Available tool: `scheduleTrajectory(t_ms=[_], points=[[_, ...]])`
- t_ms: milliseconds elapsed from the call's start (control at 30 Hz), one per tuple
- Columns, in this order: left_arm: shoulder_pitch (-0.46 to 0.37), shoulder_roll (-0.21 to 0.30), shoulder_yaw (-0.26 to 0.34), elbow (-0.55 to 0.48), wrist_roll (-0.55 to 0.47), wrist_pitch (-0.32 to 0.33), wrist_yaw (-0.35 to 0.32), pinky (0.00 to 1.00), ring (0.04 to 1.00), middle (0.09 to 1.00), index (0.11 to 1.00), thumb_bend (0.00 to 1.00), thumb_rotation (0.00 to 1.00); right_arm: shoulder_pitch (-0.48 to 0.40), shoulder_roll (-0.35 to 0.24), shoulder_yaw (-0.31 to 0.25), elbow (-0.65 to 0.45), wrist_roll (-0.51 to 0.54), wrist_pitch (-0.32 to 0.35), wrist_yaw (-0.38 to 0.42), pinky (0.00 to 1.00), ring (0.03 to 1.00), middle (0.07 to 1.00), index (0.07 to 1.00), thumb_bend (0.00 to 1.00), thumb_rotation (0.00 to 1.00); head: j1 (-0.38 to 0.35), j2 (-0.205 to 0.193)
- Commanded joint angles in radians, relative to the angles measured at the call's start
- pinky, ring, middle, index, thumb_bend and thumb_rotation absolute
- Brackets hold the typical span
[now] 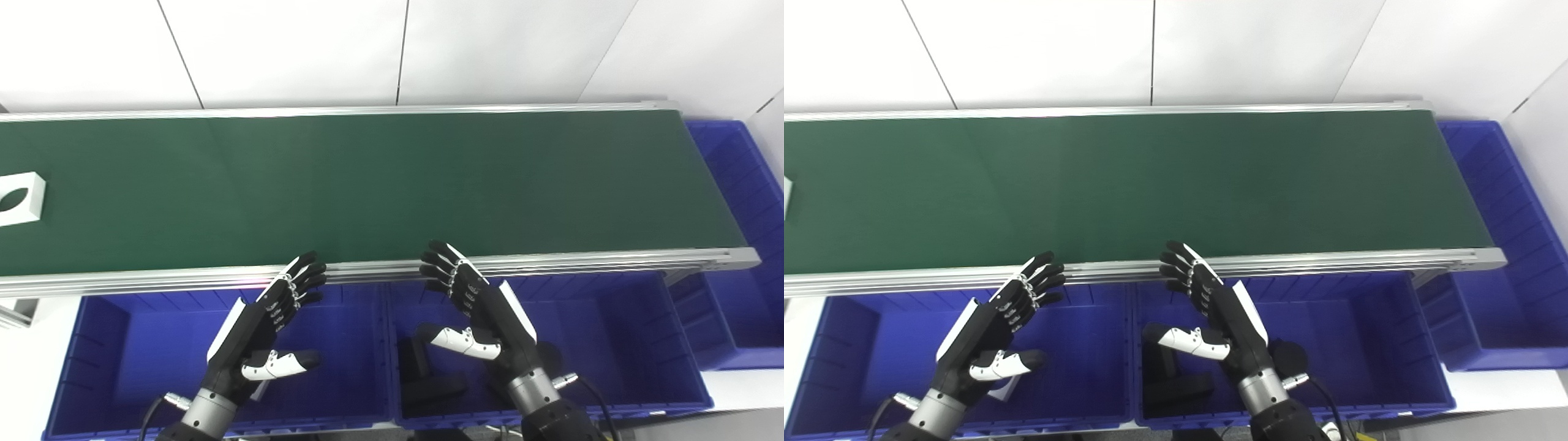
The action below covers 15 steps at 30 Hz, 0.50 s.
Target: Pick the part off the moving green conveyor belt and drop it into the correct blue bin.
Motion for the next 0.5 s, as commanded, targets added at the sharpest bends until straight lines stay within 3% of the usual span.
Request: scheduleTrajectory(t_ms=[0, 467], points=[[-0.009, -0.004, -0.004, -0.019, -0.003, -0.039, 0.0, 0.84, 0.892, 0.906, 0.937, 0.9, 0.46, -0.004, 0.002, -0.002, -0.01, 0.009, -0.062, 0.008, 0.82, 0.863, 0.881, 0.913, 0.73, 0.35, 0.003, 0.0], [-0.011, -0.007, -0.006, -0.014, 0.003, -0.048, 0.001, 0.84, 0.884, 0.9, 0.932, 0.9, 0.47, -0.005, -0.001, -0.005, -0.013, 0.008, -0.06, 0.007, 0.82, 0.862, 0.883, 0.91, 0.73, 0.39, 0.046, -0.006]])
